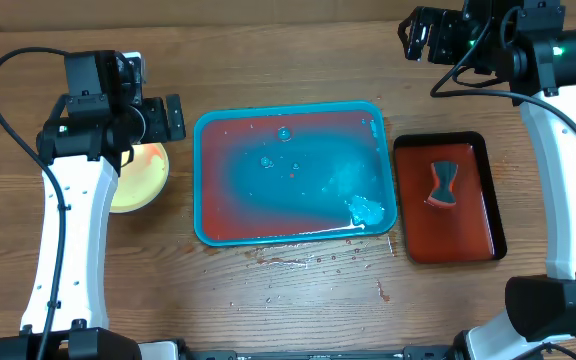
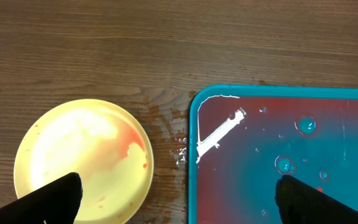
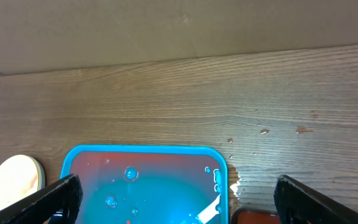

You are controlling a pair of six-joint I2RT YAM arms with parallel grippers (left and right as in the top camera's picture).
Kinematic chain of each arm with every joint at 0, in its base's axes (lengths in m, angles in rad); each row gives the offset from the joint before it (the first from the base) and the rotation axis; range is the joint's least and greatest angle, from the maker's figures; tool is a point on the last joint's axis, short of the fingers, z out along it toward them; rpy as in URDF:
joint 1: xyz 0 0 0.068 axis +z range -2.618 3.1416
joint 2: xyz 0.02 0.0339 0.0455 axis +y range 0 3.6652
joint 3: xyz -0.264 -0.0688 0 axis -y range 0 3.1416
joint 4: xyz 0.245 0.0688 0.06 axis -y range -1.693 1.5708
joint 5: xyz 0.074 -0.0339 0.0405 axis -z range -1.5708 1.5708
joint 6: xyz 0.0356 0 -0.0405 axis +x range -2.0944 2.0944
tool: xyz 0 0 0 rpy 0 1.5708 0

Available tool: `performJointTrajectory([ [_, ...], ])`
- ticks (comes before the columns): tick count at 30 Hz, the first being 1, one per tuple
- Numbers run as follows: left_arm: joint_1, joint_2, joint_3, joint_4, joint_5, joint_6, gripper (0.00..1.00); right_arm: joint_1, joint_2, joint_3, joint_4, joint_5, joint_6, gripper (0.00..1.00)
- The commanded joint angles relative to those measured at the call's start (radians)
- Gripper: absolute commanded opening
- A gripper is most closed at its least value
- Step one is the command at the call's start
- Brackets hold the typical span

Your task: Clean dirty plates on tray and stack at the side

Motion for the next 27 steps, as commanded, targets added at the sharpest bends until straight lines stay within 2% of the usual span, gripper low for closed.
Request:
performJointTrajectory([
  [1, -0.002, 0.001, 0.013, 0.0, -0.007, 0.022, 1.0, 0.0, -0.025, 0.009, 0.008, -0.005, 0.013, 1.0],
  [14, -0.002, 0.001, 0.013, 0.0, -0.007, 0.022, 1.0, 0.0, -0.067, 0.006, 0.017, 0.063, 0.021, 1.0],
  [19, -0.002, 0.001, 0.013, 0.0, -0.007, 0.022, 1.0, 0.002, -0.095, -0.044, 0.047, 0.184, 0.021, 1.0],
  [23, -0.002, 0.001, 0.013, 0.0, -0.007, 0.022, 1.0, 0.002, -0.172, -0.172, 0.172, 0.231, 0.021, 1.0],
  [27, -0.002, 0.001, 0.013, 0.0, -0.007, 0.022, 1.0, -0.006, -0.299, -0.388, 0.401, 0.238, 0.021, 1.0],
])
